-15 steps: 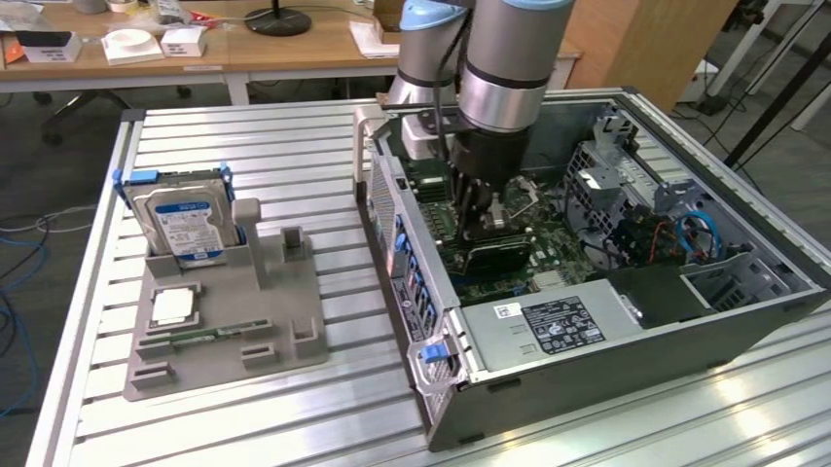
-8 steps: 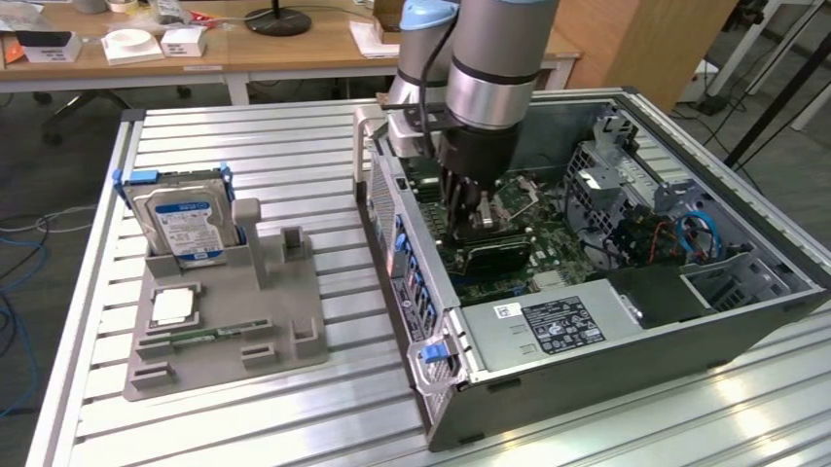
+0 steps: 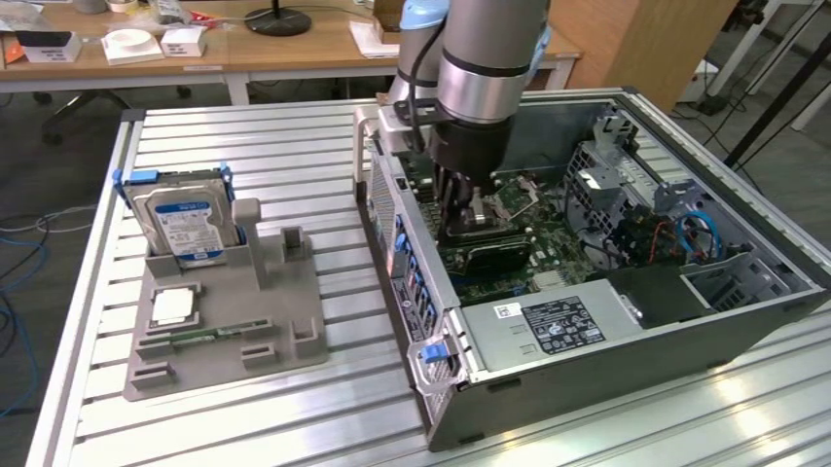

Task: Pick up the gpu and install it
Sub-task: 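Press down on the gpu until it lock into place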

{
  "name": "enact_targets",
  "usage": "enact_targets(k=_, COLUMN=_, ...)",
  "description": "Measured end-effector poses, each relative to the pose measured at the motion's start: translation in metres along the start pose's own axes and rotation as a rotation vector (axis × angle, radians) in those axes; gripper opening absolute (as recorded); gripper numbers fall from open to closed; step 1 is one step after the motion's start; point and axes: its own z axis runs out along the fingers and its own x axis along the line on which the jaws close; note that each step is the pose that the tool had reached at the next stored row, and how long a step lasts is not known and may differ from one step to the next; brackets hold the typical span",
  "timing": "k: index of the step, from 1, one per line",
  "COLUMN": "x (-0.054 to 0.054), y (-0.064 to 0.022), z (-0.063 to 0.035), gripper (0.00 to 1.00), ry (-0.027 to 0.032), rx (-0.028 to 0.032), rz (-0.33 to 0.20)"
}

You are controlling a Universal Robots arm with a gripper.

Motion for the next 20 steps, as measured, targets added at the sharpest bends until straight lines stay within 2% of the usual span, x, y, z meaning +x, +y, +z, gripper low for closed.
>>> enact_targets(k=7, x=0.0001, y=0.0041, z=-0.0005, gripper=0.11, ry=0.0002, rx=-0.0001, rz=0.0)
enact_targets(k=14, x=0.0005, y=0.0069, z=-0.007, gripper=0.11, ry=0.0, rx=-0.001, rz=0.0)
enact_targets(k=20, x=0.0006, y=0.0083, z=-0.009, gripper=0.11, ry=-0.0003, rx=-0.0155, rz=-0.001)
